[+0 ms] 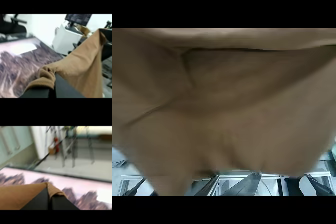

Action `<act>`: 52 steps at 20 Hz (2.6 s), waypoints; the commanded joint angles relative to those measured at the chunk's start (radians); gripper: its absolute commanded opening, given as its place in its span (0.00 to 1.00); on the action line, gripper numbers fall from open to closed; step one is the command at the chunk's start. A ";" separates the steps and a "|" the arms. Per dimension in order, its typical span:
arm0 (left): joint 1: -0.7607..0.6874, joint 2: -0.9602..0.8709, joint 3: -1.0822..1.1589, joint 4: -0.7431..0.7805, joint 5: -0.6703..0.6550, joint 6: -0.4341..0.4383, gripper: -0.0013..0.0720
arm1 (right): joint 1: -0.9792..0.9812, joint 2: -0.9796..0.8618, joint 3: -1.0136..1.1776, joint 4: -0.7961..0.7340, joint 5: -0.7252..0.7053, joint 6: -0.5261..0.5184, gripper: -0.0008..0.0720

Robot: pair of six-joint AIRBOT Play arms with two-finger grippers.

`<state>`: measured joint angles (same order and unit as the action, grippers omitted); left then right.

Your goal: Fold the shirts.

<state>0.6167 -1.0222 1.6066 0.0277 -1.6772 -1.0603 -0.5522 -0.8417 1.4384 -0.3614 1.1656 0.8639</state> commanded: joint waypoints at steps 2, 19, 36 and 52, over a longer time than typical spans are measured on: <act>-0.264 -0.242 -0.179 0.245 0.054 0.103 0.06 | 0.093 -0.278 -0.167 0.014 0.032 0.007 0.04; -0.303 -1.285 0.423 0.283 0.202 0.045 0.03 | 0.121 -1.250 0.123 0.309 -0.053 -0.195 0.04; -0.402 -1.271 0.455 0.588 0.212 0.018 0.03 | 0.198 -1.249 0.171 -0.047 -0.128 -0.156 0.04; -0.409 -1.267 0.455 0.653 0.177 -0.050 0.28 | 0.199 -1.238 0.209 -0.222 -0.112 -0.026 0.52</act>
<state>0.2085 -2.2910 2.0602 0.6971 -1.4849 -1.1027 -0.3531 -2.0792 1.6360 -0.5613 1.0462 0.8268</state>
